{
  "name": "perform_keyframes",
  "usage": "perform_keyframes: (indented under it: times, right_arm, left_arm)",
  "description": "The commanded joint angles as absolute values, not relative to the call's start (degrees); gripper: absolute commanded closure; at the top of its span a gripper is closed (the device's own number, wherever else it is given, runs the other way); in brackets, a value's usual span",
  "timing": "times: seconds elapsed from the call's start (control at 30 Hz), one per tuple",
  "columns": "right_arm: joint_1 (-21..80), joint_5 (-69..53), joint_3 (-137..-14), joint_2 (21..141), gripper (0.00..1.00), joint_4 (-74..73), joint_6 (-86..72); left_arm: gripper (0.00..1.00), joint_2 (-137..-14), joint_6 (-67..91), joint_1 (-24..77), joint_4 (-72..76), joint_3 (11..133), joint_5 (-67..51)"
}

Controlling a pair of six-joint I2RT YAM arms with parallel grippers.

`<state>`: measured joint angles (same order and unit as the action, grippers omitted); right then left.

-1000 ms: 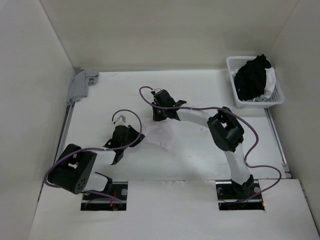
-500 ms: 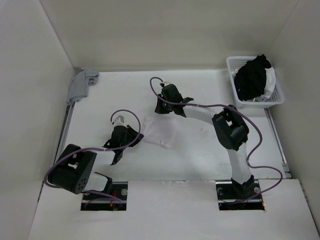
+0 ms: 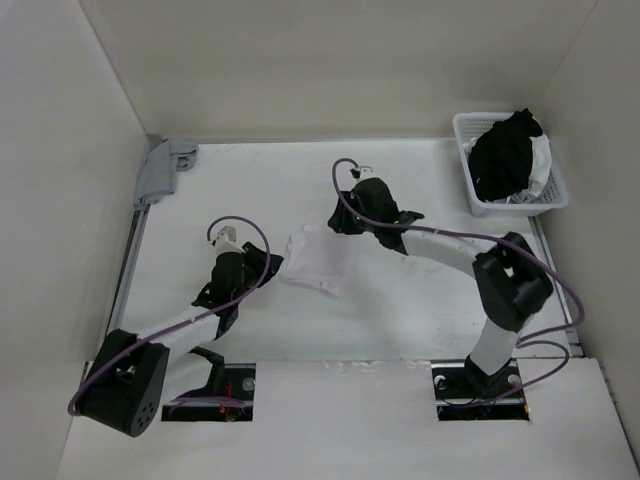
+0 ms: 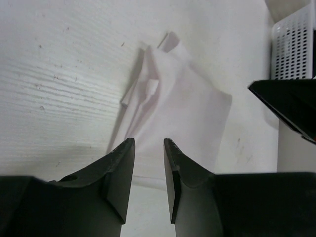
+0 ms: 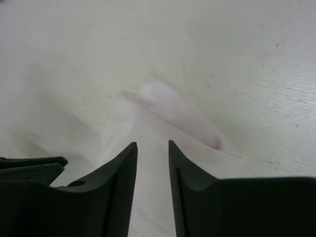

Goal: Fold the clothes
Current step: Fold the tank top

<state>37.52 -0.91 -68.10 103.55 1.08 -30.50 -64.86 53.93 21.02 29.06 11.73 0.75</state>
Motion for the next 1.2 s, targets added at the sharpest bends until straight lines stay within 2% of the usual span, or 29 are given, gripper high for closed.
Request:
perform_keyframes:
  times: [0.0,0.1,0.13,0.33,0.6,0.7,0.87,1.03,1.17]
  right_arm:
    - [37.48,0.7,-62.95,95.29,0.67,10.63,-32.52]
    - [37.92,-1.31,-57.5,94.13,0.88,12.3,-35.67]
    - [38.45,-2.36,-56.09,94.74,0.91,12.91,-36.64]
    - [39.77,-3.69,-48.62,98.43,0.95,20.03,-43.14]
    - [39.77,-4.48,-42.28,101.95,0.94,26.18,-48.6]
    - [39.77,-5.36,-40.26,101.78,0.94,28.38,-49.92]
    - [38.54,-5.8,-39.02,100.03,0.9,29.01,-50.01]
    - [38.19,-9.48,-40.6,96.33,0.75,28.13,-48.87]
    - [37.14,-10.2,-42.71,96.33,0.75,28.13,-48.6]
  left_arm:
    - [0.72,-60.3,53.0,21.39,26.81,14.32,4.73]
    - [0.75,-61.69,51.68,24.11,26.45,18.09,5.36]
    - [0.76,-63.35,51.42,25.43,26.8,19.76,4.84]
    - [0.77,-76.97,53.35,30.63,34.35,27.5,2.38]
    - [0.8,-99.64,54.75,25.8,48.77,31.81,1.06]
    - [0.8,-103.35,57.91,23.69,52.9,31.12,-1.05]
    - [0.78,-98.45,57.48,23.6,55.02,28.66,-0.97]
    - [0.73,-92.47,56.6,24.12,53.35,26.64,-0.7]
    - [0.72,-90.09,56.51,26.67,52.39,24.44,-0.35]
